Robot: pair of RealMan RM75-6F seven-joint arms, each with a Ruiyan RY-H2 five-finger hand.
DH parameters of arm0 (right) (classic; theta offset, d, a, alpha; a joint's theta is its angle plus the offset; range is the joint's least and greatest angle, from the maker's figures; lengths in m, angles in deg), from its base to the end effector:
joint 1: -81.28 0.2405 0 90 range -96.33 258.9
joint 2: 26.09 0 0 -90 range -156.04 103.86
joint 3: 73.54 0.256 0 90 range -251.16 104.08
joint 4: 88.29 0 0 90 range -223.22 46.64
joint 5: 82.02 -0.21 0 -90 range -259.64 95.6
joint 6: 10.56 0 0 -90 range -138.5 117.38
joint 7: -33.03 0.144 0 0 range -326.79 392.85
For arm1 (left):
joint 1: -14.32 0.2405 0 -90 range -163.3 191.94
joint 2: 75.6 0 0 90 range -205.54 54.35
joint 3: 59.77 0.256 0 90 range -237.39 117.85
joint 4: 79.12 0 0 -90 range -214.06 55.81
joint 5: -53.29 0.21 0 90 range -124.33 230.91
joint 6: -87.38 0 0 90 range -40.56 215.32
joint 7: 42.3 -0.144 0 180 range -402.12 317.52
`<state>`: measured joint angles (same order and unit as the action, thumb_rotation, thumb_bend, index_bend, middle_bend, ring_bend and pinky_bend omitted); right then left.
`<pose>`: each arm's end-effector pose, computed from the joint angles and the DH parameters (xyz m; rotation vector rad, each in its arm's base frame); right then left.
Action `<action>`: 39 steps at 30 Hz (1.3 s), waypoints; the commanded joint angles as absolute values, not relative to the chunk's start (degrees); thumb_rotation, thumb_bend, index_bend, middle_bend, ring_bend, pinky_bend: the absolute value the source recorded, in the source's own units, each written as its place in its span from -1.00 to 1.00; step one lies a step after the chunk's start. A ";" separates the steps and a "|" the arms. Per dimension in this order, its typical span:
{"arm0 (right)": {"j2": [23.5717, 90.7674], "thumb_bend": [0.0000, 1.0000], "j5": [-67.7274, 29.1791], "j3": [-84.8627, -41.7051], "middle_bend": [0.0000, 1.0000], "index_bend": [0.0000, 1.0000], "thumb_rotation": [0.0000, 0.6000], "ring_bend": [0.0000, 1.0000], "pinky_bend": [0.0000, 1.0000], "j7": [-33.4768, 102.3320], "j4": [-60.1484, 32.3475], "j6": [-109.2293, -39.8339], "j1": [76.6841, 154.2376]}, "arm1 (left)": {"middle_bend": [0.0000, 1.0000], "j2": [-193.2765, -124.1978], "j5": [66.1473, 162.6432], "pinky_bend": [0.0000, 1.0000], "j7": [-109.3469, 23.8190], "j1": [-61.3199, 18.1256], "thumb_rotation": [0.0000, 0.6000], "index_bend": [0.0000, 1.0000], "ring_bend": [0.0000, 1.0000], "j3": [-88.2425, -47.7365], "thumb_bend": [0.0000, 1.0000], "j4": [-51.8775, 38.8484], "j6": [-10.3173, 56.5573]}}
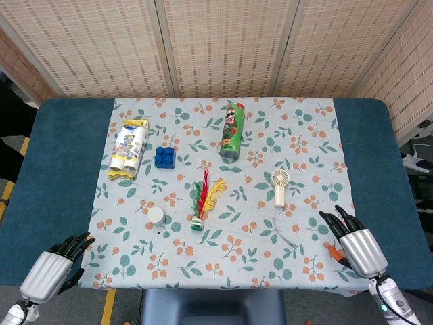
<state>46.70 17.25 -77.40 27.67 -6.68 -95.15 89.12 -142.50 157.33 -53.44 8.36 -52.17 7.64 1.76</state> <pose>-0.3028 -0.1689 0.0960 1.7286 -0.7450 0.8897 -0.2958 0.1401 0.1123 -1.8319 -0.6694 -0.8073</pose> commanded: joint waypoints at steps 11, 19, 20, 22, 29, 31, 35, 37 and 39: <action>47.75 -0.51 16.43 -75.85 -0.55 -0.88 1.00 -0.76 -0.41 28.19 -7.40 -94.87 90.06 | -0.77 -142.49 157.81 -0.06 -53.06 8.34 1.00 -0.69 -0.65 -52.17 -0.31 7.51 1.27; 49.56 0.04 12.50 -73.25 0.35 -0.70 1.00 0.25 0.36 29.63 -9.79 -90.02 92.91 | -0.77 -142.11 156.64 -0.06 -52.93 8.53 1.00 -0.68 -0.65 -52.24 -0.31 8.19 1.73; 49.14 0.13 11.82 -73.07 0.38 -0.69 1.00 0.28 0.38 29.67 -9.28 -88.78 93.40 | -0.77 -142.06 157.07 -0.06 -52.88 8.66 1.00 -0.68 -0.65 -52.19 -0.31 8.18 1.17; 47.79 0.26 9.59 -72.43 0.39 -0.69 1.00 0.29 0.38 29.68 -7.09 -85.24 94.76 | -0.76 -142.06 157.90 -0.06 -52.74 8.90 1.00 -0.68 -0.65 -52.07 -0.31 7.93 0.17; 43.56 0.44 -3.44 -68.44 0.40 -0.73 1.00 0.29 0.38 22.48 3.62 -69.67 101.50 | -0.76 -142.03 157.09 -0.06 -52.15 8.59 1.00 -0.67 -0.65 -52.37 -0.32 7.82 0.97; 43.38 0.44 -8.81 -67.17 0.40 -0.76 1.00 0.29 0.38 19.85 5.87 -65.42 103.68 | -0.76 -141.95 157.39 -0.06 -52.25 8.65 1.00 -0.67 -0.65 -52.23 -0.32 7.96 0.81; 43.60 0.45 -18.82 -65.66 0.41 -0.79 1.00 0.29 0.38 15.81 8.30 -58.62 107.99 | -0.76 -141.73 158.27 -0.06 -52.04 8.83 1.00 -0.67 -0.65 -51.95 -0.32 8.06 0.03; 44.17 0.46 -23.53 -65.27 0.41 -0.85 1.00 0.29 0.38 14.01 8.88 -56.49 110.13 | -0.76 -141.75 158.34 -0.06 -51.90 8.90 1.00 -0.67 -0.65 -51.94 -0.32 7.94 -0.13; 44.90 0.47 -26.89 -65.18 0.42 -0.92 1.00 0.29 0.38 12.55 9.14 -55.59 111.75 | -0.76 -141.74 158.19 -0.06 -51.76 8.87 1.00 -0.67 -0.65 -51.97 -0.32 7.90 0.01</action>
<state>44.33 -21.07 -66.50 16.22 7.07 -59.43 107.87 -141.75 158.21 -51.78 8.87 -51.97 7.91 -0.01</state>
